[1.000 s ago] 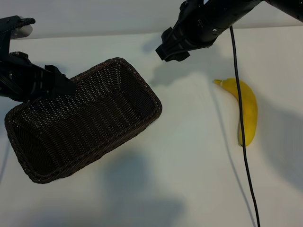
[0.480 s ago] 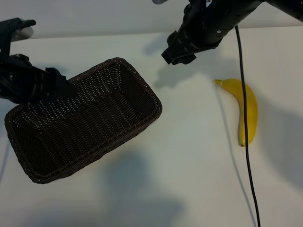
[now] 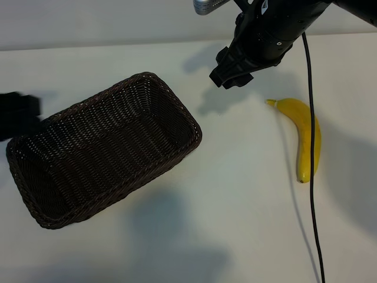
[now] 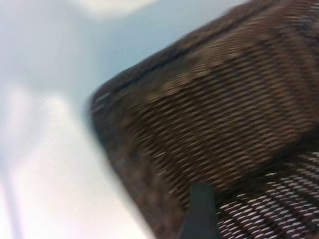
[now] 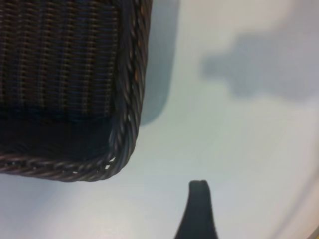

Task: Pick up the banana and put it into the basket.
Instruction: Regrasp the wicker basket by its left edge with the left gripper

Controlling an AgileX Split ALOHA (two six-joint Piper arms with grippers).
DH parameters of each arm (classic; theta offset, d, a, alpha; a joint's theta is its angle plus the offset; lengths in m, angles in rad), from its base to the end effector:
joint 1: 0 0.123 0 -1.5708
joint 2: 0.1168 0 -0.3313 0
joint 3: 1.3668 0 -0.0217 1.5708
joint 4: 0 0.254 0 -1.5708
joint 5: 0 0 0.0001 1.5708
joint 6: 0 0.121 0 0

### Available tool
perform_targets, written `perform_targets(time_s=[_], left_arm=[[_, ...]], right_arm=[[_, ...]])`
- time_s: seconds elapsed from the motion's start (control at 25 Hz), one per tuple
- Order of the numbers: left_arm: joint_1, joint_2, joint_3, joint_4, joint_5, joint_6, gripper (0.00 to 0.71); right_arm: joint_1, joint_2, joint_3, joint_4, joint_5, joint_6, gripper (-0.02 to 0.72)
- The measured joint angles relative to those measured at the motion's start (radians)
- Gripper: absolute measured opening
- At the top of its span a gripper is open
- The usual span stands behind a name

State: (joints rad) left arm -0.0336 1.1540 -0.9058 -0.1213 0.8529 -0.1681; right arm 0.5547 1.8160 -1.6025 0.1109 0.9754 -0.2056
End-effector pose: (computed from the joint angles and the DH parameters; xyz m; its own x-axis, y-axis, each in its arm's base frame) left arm 0.2198 -0.0184 0.3181 -0.8407 -0.2164 -0.4964 -0.1285 0.9702 -0.2054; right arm 0.3569 0.2342 0.3150 -0.6695 -0.5820 -0.4616 -0.6622 0.7491 0.0159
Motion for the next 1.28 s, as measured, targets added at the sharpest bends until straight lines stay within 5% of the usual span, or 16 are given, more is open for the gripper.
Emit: perform_targets(time_s=[0.2,0.36,0.88,1.28], left_arm=[[0.0,-0.088,0.001,0.247,0.121,-0.291,0.597],[0.0,-0.102,0.032,0.285,0.122,-0.346,0.597],[0.0,-0.076,0.344,0.259,-0.23,-0.499,0.597],[0.0,0.145,0.394,0.215,-0.432,-0.513,0.597]], right_arm=[[-0.001,0.0,0.0,0.0,0.0,0.003,0.595],[-0.001,0.0,0.0,0.0,-0.003,0.003,0.595],[-0.001,0.0,0.0,0.0,0.01,0.002,0.595],[-0.001,0.0,0.0,0.0,0.021,0.0,0.595]])
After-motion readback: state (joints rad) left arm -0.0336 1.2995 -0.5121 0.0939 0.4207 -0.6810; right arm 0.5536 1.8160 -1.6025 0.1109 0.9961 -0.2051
